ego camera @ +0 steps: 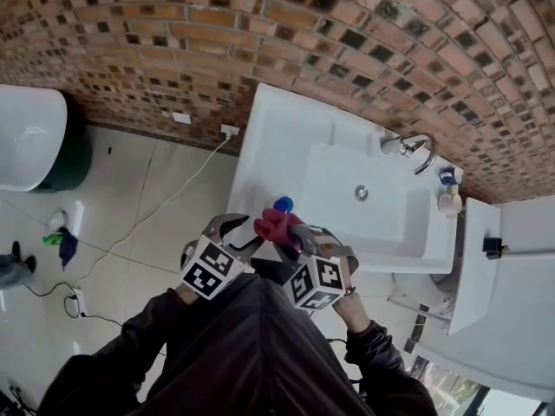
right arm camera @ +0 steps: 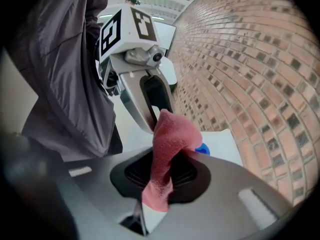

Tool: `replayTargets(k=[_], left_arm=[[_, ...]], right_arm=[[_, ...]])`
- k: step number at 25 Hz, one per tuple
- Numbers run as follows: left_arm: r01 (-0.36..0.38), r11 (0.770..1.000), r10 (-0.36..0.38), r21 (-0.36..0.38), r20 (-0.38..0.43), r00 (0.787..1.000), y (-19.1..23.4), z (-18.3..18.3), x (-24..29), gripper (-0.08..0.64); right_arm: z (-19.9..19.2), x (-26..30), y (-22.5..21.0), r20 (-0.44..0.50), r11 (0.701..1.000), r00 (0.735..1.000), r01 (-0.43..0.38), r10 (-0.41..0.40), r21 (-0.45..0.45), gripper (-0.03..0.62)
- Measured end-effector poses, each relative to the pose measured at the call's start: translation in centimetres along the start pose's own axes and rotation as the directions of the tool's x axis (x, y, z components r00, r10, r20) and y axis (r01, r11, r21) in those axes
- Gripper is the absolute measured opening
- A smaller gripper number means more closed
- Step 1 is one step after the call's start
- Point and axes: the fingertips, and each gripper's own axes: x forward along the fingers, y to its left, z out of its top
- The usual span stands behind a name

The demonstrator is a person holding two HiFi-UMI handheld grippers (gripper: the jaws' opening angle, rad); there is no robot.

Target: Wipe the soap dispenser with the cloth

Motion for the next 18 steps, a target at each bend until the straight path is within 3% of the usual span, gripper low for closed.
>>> replayTargets(k=[3,4,5,6,7,9,11,13,15,16,18], left_arm=[[0.014,1.0,-0.014,0.021,-0.007,1.0,0.2,0.3,0.2,0.219],[0.017,0.999,-0.016,0.028,-0.008,1.0,0.3,0.4,0.3,0.219],[0.019,0.999,-0.018,0.037,-0.007,1.0,0.4,0.4,0.5,0.219],[0.021,0.999,-0.021,0.045,-0.006,1.0,0.6,0.4,0.6,0.219],[0.026,0.998,-0.025,0.051,-0.009,1.0,0.7,0.4,0.8,0.219],[0.032,0.998,-0.03,0.055,-0.03,0.999,1.1,0.3,1.2,0.219],[0.032,0.997,-0.029,0.064,-0.046,0.999,1.7,0.3,1.6,0.219],[0.039,0.996,-0.035,0.08,-0.061,0.998,2.1,0.4,2.0,0.219],[0.057,0.993,-0.048,0.104,-0.084,0.995,2.5,0.6,2.4,0.219],[0.066,0.991,-0.055,0.118,-0.097,0.994,2.7,0.6,2.7,0.219],[0.079,0.987,-0.063,0.138,-0.119,0.991,3.1,0.8,3.2,0.219]], right_arm=[[1.0,-2.3,-0.7,0.154,0.977,0.987,0.02,-0.053,0.214,0.064],[1.0,-3.2,-1.1,0.219,0.948,0.973,0.003,-0.076,0.317,0.064],[0.7,-4.0,-1.5,0.283,0.902,0.953,-0.03,-0.104,0.431,0.064],[0.1,-4.6,-1.9,0.34,0.834,0.93,-0.077,-0.137,0.546,0.064],[-0.7,-4.9,-2.4,0.386,0.744,0.906,-0.137,-0.173,0.654,0.064],[-2.6,-5.0,-3.5,0.446,0.513,0.859,-0.272,-0.252,0.814,0.064],[-4.4,-4.5,-4.6,0.452,0.281,0.827,-0.37,-0.336,0.886,0.064],[-6.0,-3.6,-5.1,0.427,0.114,0.809,-0.418,-0.404,0.901,0.064],[-6.9,-2.6,-5.2,0.411,0.013,0.793,-0.454,-0.45,0.891,0.064],[-7.0,-2.1,-5.3,0.411,-0.015,0.786,-0.47,-0.461,0.882,0.064],[-6.4,-1.2,-5.2,0.445,-0.041,0.77,-0.518,-0.457,0.855,0.064]])
